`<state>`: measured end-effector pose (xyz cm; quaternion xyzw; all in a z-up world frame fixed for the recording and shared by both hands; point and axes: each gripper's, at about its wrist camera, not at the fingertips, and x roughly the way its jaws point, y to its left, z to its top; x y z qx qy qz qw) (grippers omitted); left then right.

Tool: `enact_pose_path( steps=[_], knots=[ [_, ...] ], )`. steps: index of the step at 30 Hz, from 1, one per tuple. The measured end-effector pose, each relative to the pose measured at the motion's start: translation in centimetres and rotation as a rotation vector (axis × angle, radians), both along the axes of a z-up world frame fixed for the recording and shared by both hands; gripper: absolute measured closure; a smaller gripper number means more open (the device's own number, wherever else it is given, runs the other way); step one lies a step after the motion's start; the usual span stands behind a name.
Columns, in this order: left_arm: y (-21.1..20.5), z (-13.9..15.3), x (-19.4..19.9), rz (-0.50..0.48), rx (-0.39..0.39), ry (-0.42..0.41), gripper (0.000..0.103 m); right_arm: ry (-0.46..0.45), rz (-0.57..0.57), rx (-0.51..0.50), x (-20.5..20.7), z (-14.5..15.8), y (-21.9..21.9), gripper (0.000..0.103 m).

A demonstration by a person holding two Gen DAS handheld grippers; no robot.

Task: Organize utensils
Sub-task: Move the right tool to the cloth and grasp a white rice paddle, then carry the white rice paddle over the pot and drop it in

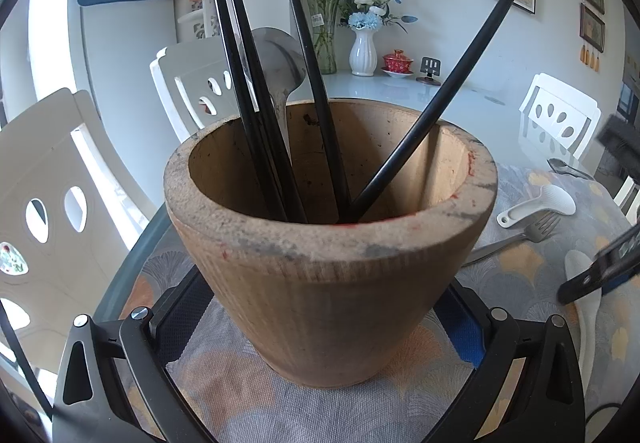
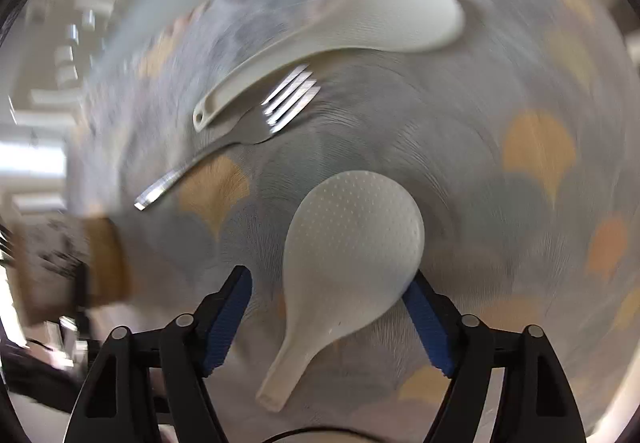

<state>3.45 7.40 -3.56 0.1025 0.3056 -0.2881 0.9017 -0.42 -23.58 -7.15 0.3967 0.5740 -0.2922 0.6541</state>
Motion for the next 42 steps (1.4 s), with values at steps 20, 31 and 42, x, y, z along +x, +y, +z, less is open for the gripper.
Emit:
enact_pose_path(
  steps=[20,31,42],
  knots=[
    [0.0,0.0,0.0,0.001,0.001,-0.001,0.0,-0.262,0.062,-0.056,-2.1,2.6,2.2,0.048],
    [0.2,0.0,0.1,0.0,-0.002,0.0,0.0,-0.349,0.237,-0.153,2.9,5.9,5.7,0.049],
    [0.1,0.1,-0.1,0.0,-0.001,-0.001,0.0,-0.431,0.287,-0.244,3.7,10.4,7.1,0.049]
  ],
)
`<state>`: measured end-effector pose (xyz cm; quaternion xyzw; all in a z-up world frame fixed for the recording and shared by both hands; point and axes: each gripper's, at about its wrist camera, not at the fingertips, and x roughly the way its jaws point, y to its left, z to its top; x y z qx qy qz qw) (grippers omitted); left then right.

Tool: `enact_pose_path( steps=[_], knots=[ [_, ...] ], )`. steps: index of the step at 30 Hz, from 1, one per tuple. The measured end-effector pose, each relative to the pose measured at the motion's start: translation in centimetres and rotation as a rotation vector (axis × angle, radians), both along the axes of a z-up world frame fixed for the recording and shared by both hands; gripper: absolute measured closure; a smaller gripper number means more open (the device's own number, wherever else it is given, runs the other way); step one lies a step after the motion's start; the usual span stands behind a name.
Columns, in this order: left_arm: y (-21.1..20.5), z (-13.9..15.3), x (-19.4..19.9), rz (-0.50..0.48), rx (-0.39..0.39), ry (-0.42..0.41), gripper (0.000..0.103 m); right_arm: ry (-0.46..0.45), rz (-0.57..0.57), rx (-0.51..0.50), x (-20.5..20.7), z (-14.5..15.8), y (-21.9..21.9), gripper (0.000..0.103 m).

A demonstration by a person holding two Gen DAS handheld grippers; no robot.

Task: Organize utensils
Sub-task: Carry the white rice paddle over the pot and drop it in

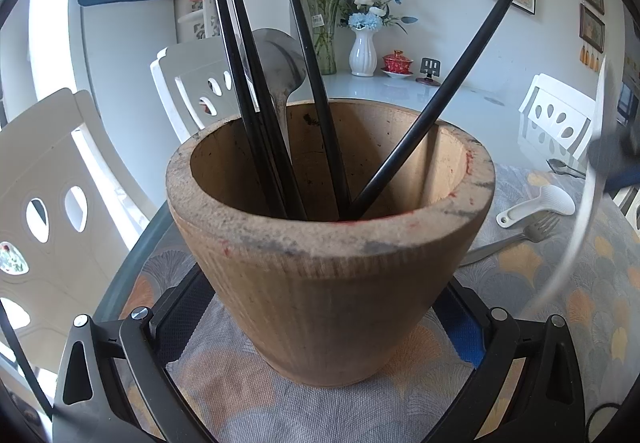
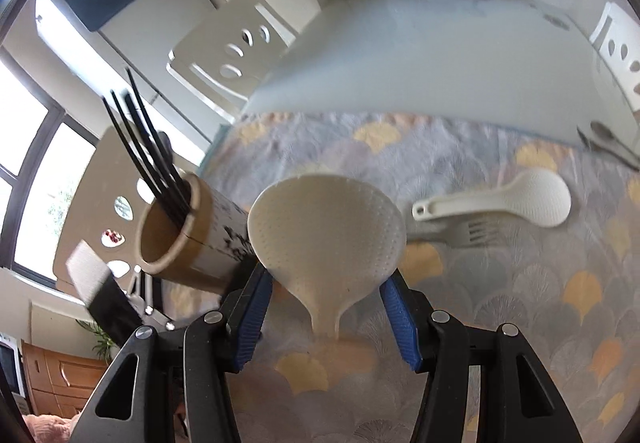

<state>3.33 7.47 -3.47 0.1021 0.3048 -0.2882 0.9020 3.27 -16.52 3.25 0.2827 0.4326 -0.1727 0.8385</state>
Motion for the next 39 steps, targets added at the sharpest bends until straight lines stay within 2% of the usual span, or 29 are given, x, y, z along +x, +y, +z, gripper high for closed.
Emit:
enact_pose_path(
  steps=[9,16,20,24,28,34,39],
  knots=[
    [0.0,0.0,0.0,0.0,0.0,0.001,0.0,-0.088,-0.001,-0.084,0.2,5.5,-0.1,0.049],
    [0.0,0.0,0.0,0.0,-0.001,0.001,0.0,-0.216,0.007,-0.162,0.4,12.2,0.6,0.049],
    [0.0,0.0,0.0,0.0,-0.002,0.003,0.0,-0.302,0.048,-0.201,0.8,16.6,1.9,0.049],
    [0.0,0.0,0.0,0.0,-0.001,0.002,0.0,-0.355,0.114,-0.208,2.0,19.1,3.4,0.049],
    [0.0,0.0,0.0,0.0,-0.001,0.002,0.0,-0.336,0.171,-0.2,4.6,18.5,4.8,0.049],
    [0.0,0.0,0.0,0.0,-0.002,0.002,0.0,-0.278,0.226,-0.134,7.6,15.0,6.1,0.049],
    [0.0,0.0,0.0,0.0,-0.001,0.002,0.0,-0.206,0.276,-0.119,9.4,12.4,6.9,0.049]
  ],
)
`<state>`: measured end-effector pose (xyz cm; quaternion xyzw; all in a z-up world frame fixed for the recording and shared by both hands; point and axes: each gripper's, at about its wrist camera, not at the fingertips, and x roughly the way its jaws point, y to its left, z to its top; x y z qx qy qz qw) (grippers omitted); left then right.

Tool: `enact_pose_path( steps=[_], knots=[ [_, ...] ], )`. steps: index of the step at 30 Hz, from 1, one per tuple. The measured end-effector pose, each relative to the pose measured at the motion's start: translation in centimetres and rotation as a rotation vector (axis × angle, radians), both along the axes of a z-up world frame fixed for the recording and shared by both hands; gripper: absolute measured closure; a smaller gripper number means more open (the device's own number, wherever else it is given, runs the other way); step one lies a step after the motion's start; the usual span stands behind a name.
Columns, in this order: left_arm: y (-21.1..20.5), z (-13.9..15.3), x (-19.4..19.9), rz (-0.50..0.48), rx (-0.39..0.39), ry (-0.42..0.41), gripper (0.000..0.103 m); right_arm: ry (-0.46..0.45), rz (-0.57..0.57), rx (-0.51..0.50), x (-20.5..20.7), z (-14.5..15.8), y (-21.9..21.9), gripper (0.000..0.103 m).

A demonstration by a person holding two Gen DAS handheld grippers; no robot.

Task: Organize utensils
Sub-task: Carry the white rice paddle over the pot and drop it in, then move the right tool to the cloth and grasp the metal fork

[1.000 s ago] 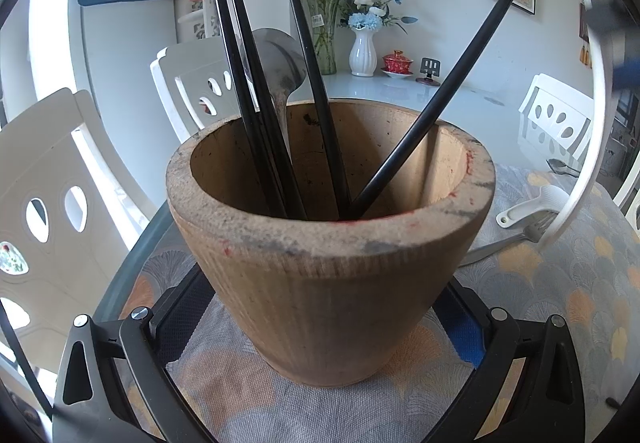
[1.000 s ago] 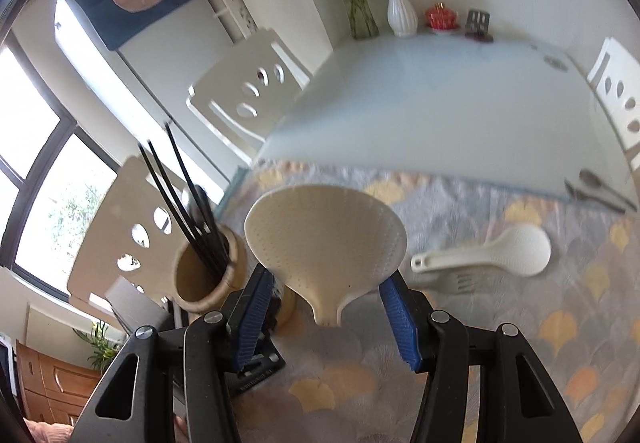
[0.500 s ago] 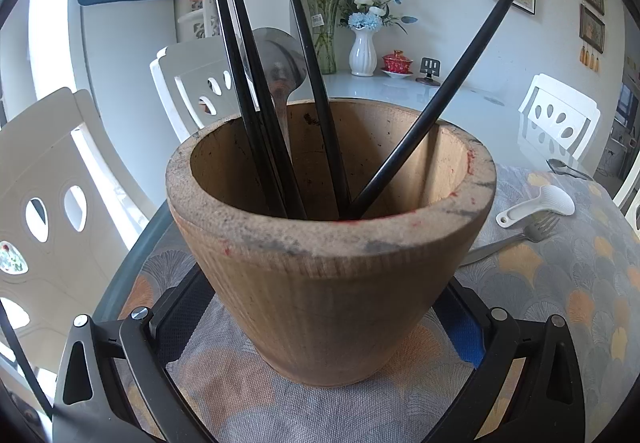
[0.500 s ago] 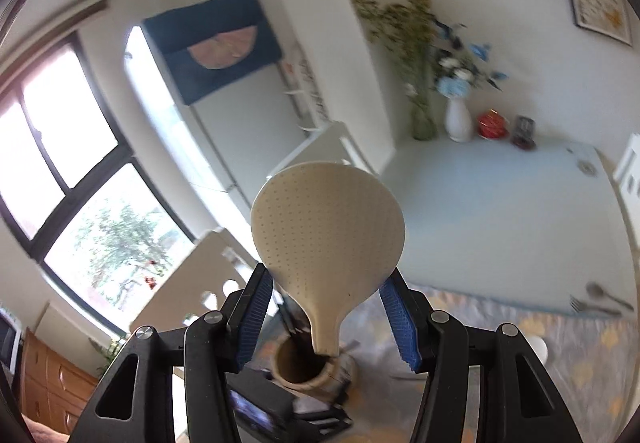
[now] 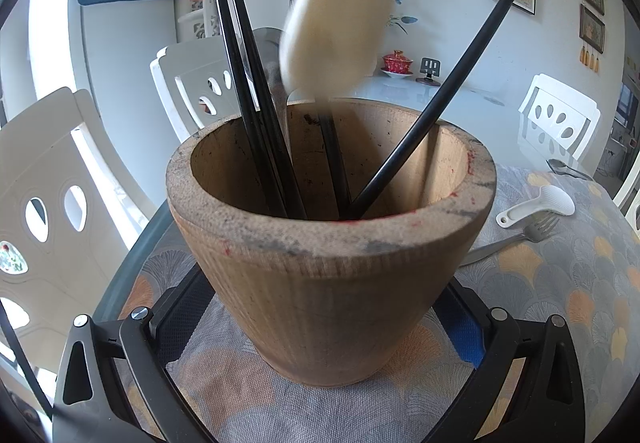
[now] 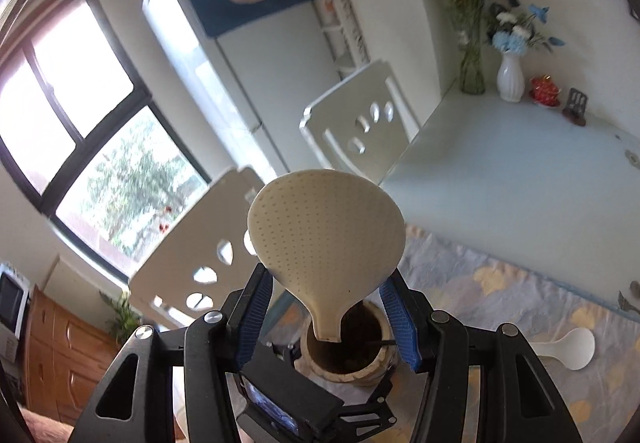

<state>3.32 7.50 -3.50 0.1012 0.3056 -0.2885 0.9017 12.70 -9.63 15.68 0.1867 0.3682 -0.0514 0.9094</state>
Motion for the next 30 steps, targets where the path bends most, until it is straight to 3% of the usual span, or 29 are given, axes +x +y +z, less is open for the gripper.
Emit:
enact_pose_path(
  steps=[4,6,21,30],
  knots=[
    [0.0,0.0,0.0,0.0,0.0,0.001,0.0,0.063,0.014,-0.029,0.8,-1.1,0.5,0.038],
    [0.0,0.0,0.0,0.001,0.002,0.0,0.0,0.061,0.011,-0.023,0.8,-1.1,0.4,0.027],
    [-0.1,0.0,0.0,0.0,0.002,0.004,0.0,0.088,-0.042,0.033,0.1,-1.4,-0.9,0.027],
    [-0.2,0.0,0.2,0.0,0.006,0.007,0.0,0.08,-0.124,0.144,-1.6,-1.8,-4.0,0.027]
  ],
)
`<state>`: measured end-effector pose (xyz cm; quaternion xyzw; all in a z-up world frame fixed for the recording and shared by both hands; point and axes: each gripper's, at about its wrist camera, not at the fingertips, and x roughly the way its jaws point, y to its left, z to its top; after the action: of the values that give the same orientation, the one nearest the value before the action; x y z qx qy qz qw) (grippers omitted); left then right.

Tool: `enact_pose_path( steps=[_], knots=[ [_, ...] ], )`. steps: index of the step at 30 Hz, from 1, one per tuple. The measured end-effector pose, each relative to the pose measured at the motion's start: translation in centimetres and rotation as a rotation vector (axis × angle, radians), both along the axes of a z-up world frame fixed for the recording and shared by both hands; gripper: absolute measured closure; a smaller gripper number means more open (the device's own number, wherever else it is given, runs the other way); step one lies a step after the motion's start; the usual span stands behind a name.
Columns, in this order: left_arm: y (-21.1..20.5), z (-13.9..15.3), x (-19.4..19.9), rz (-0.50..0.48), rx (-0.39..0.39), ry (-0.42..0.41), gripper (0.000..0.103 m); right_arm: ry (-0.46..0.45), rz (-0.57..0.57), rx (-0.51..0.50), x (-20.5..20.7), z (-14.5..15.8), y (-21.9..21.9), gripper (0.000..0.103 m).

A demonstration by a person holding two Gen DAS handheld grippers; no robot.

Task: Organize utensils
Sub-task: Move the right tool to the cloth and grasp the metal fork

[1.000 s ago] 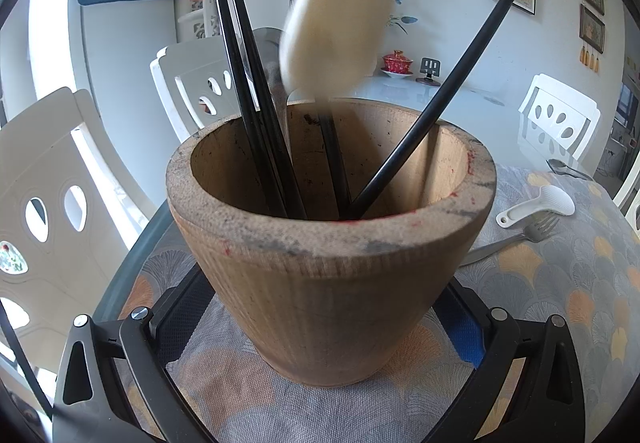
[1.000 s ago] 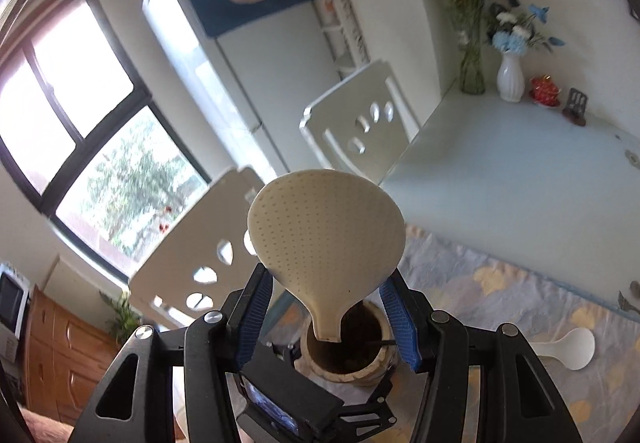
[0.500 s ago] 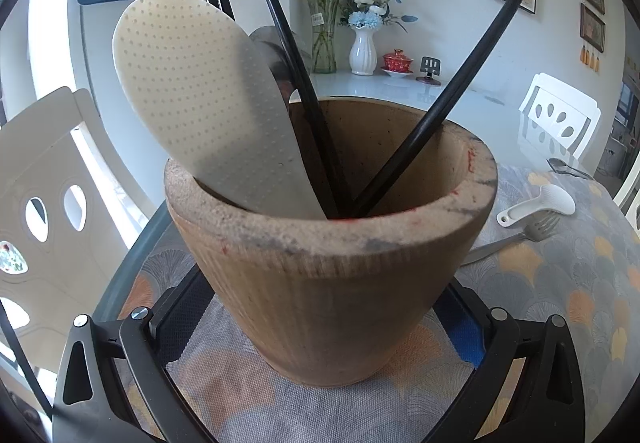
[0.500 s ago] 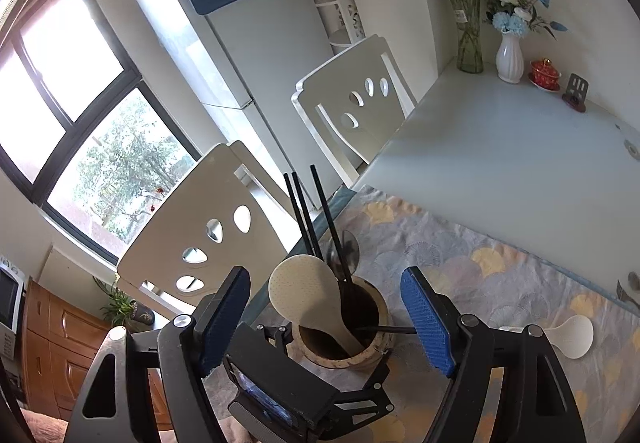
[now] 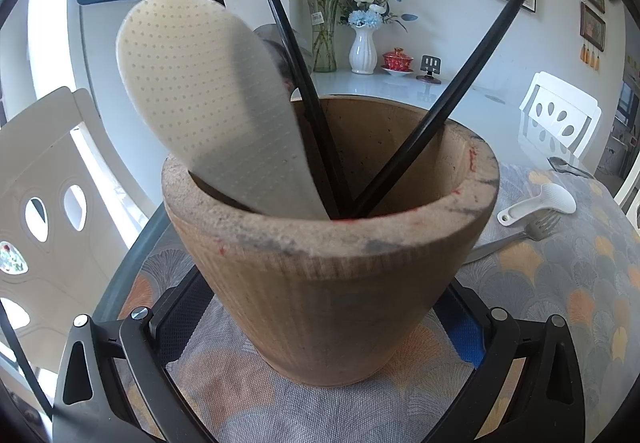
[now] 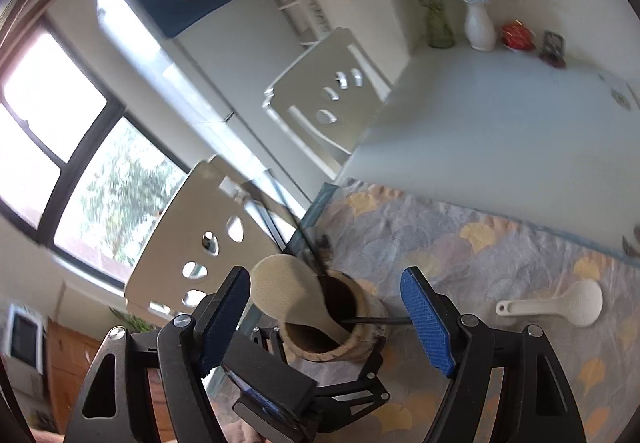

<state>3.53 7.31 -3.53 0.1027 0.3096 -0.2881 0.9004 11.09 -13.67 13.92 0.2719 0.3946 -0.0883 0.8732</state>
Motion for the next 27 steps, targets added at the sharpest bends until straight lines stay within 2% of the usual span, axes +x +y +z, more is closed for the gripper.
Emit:
enact_pose_path(
  steps=[5,9,11,13,18,20,25,27],
  knots=[
    [0.0,0.0,0.1,0.0,0.001,0.0,0.0,-0.011,-0.114,0.126,-2.0,-1.6,-4.0,0.027],
    [0.0,0.0,0.1,-0.001,0.0,0.003,0.0,0.073,-0.259,0.233,-4.0,-4.4,-7.7,0.027],
    [-0.1,-0.1,0.2,0.0,0.002,0.004,0.0,0.149,-0.328,0.271,-4.8,-6.5,-9.4,0.027],
    [-0.2,-0.2,0.3,0.0,0.005,0.006,0.0,0.275,-0.394,0.303,-5.2,-9.5,-10.8,0.027],
    [-0.3,-0.2,0.5,-0.001,0.005,0.007,0.0,0.45,-0.453,0.397,-4.9,-16.2,-12.5,0.027],
    [-0.3,-0.2,0.5,-0.001,0.005,0.007,0.0,0.479,-0.501,0.434,-4.8,-18.0,-12.8,0.027],
    [-0.4,-0.2,0.5,-0.001,0.006,0.007,0.0,0.572,-0.532,0.369,-2.4,-20.2,-12.3,0.027],
    [-0.4,-0.2,0.6,-0.001,0.005,0.008,0.0,0.611,-0.511,0.311,-1.3,-20.7,-11.8,0.018]
  ],
)
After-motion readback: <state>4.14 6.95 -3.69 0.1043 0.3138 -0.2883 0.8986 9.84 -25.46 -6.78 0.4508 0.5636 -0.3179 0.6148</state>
